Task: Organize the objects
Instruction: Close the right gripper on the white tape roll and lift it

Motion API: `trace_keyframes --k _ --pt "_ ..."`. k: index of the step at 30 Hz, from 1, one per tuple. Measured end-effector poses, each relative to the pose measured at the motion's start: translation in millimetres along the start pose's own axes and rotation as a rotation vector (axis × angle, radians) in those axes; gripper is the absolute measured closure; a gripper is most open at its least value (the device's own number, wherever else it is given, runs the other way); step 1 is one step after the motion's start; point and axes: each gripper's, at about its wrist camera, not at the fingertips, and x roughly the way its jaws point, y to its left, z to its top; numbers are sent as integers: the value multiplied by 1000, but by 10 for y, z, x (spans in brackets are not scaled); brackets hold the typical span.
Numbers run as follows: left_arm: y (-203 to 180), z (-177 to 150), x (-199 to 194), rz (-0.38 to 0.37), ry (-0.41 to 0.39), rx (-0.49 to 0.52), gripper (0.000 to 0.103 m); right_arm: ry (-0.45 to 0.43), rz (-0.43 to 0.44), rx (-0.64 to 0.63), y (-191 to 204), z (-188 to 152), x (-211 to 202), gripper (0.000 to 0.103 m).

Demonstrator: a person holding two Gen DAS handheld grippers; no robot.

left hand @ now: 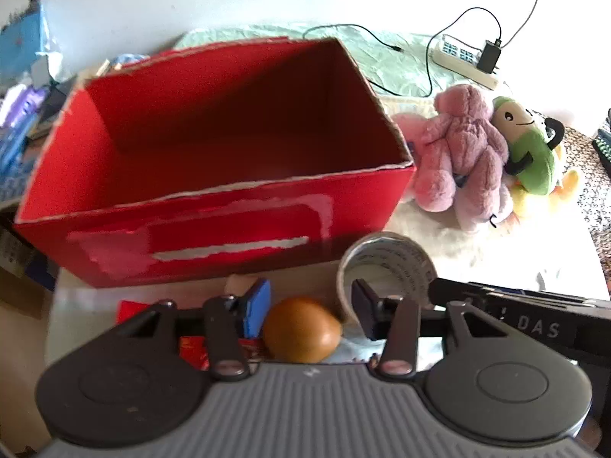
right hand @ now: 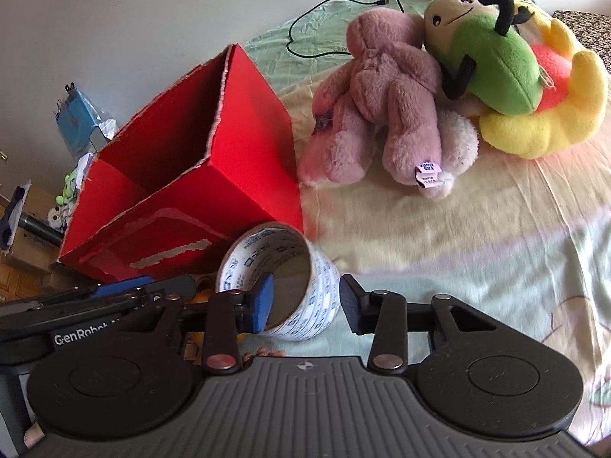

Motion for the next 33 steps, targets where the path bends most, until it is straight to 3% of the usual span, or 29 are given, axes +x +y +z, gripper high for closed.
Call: trace_keyframes --k 5,9,17,24,33 --pt "-55 43 70 -53 32 -16 61 22 12 0 -42 74 75 67" --pt "-62 69 209 -64 86 -18 79 24 16 -26 -12 107 133 72" --pt "-73 100 372 -105 126 -30 97 77 -6 -37 -48 155 286 88" --pt "-190 111 440 -84 107 1 101 84 4 -29 -126 174 237 89" --pt "-533 118 107 -112 31 89 101 -4 6 -44 -233 222 -104 89"
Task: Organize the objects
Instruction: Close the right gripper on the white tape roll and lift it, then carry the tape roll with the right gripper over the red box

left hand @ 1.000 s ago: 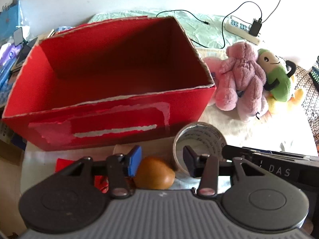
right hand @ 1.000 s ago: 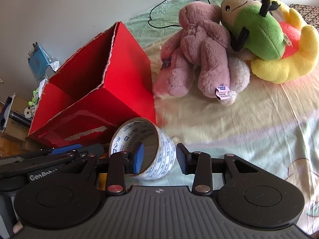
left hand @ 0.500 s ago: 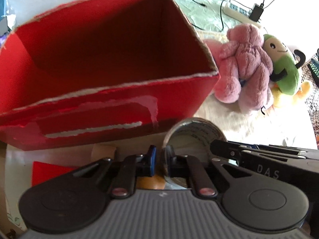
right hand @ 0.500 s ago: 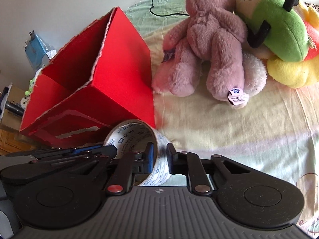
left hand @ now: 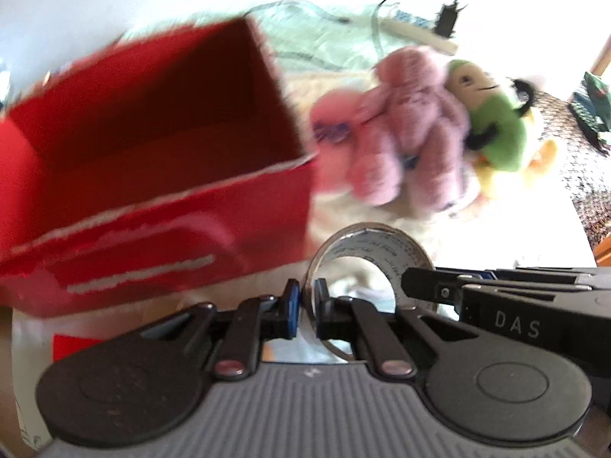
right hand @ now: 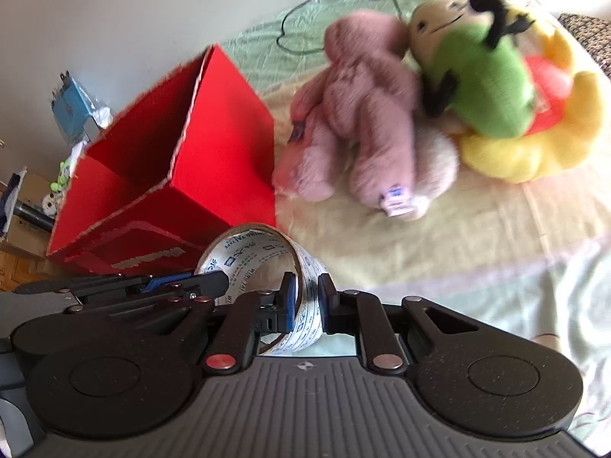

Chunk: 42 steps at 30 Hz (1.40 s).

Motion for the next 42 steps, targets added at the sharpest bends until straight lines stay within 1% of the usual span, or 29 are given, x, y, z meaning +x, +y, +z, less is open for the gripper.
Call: trace_keyframes --k 7,8,10,11,12,14,15,17,21,24,27,31,33,36,42 --pt "-401 43 -488 -12 -158 87 101 -119 14 -50 -121 54 -488 90" --pt "-492 73 -478 -9 -184 96 101 -132 16 -54 -111 61 -550 90" --pt "-532 98 -599 -8 -224 106 101 -165 34 -57 -135 122 -661 90" --pt "-572 144 -550 -4 -247 109 101 -186 46 -60 -142 170 -717 90" --pt "-577 173 -618 -4 -267 107 101 -198 53 -67 -125 223 -734 90" --pt "-511 193 -780 -4 -307 94 101 -231 73 -91 -110 338 -780 90" --pt "-494 230 -801 1 -325 85 101 -246 86 -105 -67 411 -793 90" --pt "-416 322 -870 14 -349 58 101 -248 103 -124 31 506 -764 90" --pt "-58 468 -982 24 -374 -11 101 -275 144 -198 314 709 -667 90" --pt "218 547 -1036 54 -392 -44 101 -259 162 -239 552 846 -471 90" --pt "524 632 -953 71 -379 -70 101 -232 151 -284 826 954 -204 90" --pt "993 734 -675 57 -311 -108 101 -160 121 -327 1091 1071 213 90" --pt "1192 802 -510 30 -264 -127 101 -120 79 -340 1202 1122 433 90" --pt "1359 895 -284 3 -197 -133 101 -71 12 -360 1358 1147 711 90" --pt "1606 994 172 -86 -70 -162 101 -24 -133 -436 1597 1151 1083 90"
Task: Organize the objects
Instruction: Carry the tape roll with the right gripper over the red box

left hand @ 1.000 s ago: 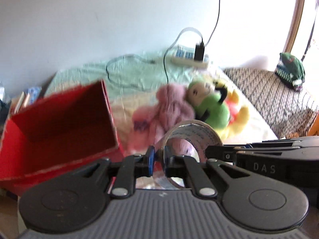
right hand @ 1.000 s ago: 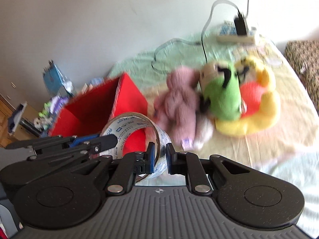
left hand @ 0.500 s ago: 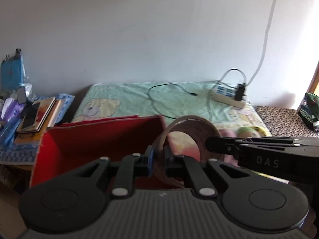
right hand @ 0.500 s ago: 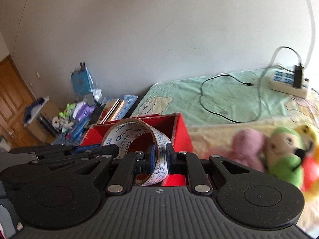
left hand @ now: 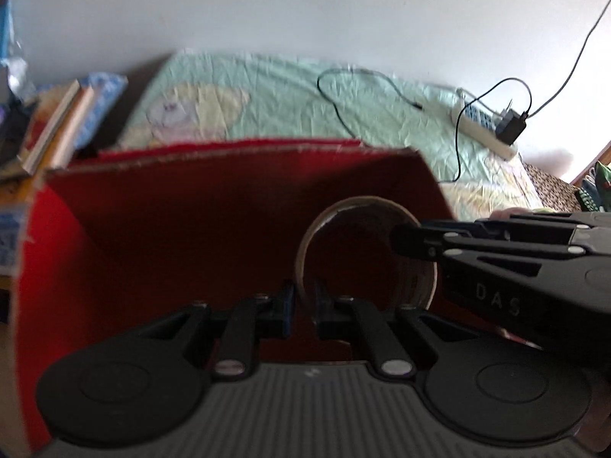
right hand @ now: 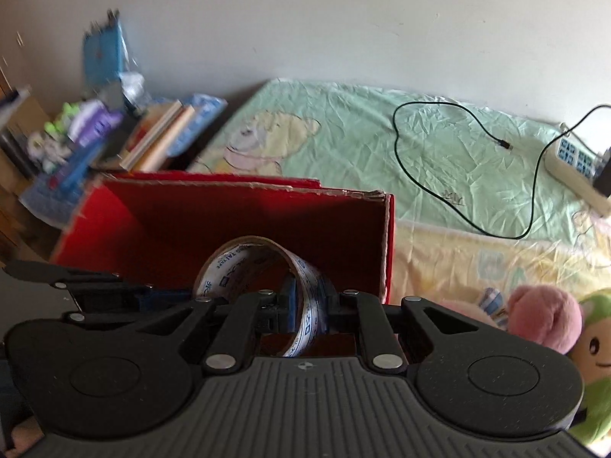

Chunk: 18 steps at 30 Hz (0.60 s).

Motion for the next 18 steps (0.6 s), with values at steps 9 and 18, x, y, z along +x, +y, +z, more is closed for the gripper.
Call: trace_keyframes --k 9,18 --pt "174 127 325 -69 87 -47 99 -3 -62 42 -55 -16 220 88" --pt "157 144 352 -85 80 -35 99 -69 -57 112 -121 -28 170 82"
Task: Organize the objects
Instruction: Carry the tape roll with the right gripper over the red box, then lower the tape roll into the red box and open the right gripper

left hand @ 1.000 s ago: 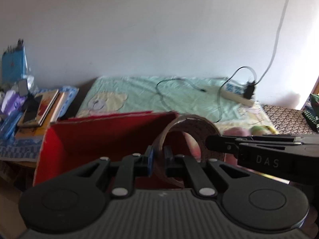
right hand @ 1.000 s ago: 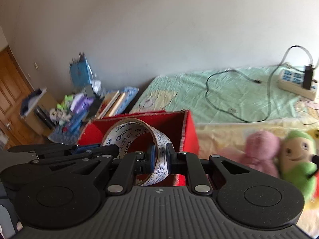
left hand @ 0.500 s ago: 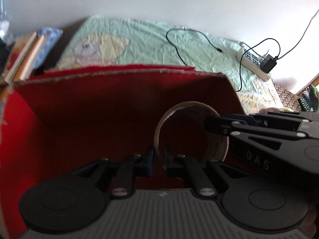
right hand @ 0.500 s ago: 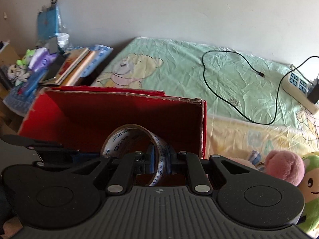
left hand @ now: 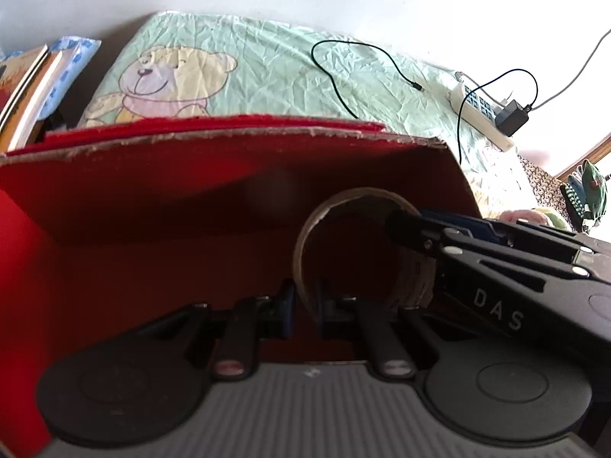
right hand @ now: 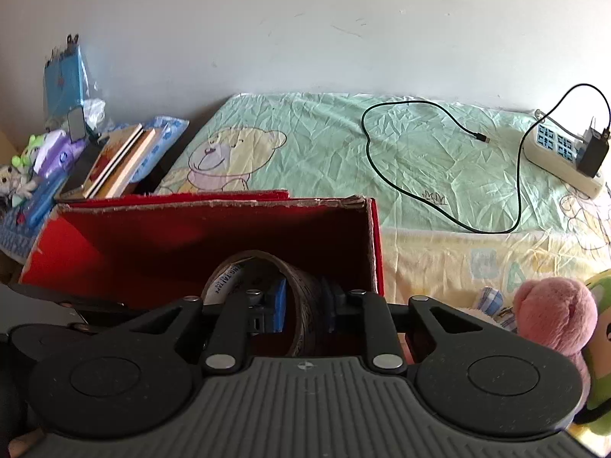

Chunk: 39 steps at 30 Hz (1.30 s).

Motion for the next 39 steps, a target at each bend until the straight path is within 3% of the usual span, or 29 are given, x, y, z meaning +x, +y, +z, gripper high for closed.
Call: trace_keyframes --k 7,10,14,19,25,29,32,37,39 --pt "-13 -18 -32 77 -24 34 98 -21 -18 -65 106 -62 -7 73" --pt "-41 -49 -31 105 -32 74 92 -39 -38 -56 94 -86 -31 73" --pt "-113 -124 -66 152 -59 159 93 -61 -50 -28 42 -124 -87 78" --pt "56 -133 -186 110 -93 121 92 -43 20 45 -32 -184 -179 78" --pt "165 -198 -363 277 -144 169 92 30 214 61 139 -224 -217 78" --pt "305 -154 -358 377 -152 156 92 87 229 50 391 -216 -23 78" --pt "434 -163 -352 359 -121 139 91 146 260 72 490 -210 183 78" --pt "452 -135 -327 361 -112 141 88 181 191 162 466 -190 341 78" --pt "445 -157 -340 372 -123 149 88 186 145 182 395 -185 341 84"
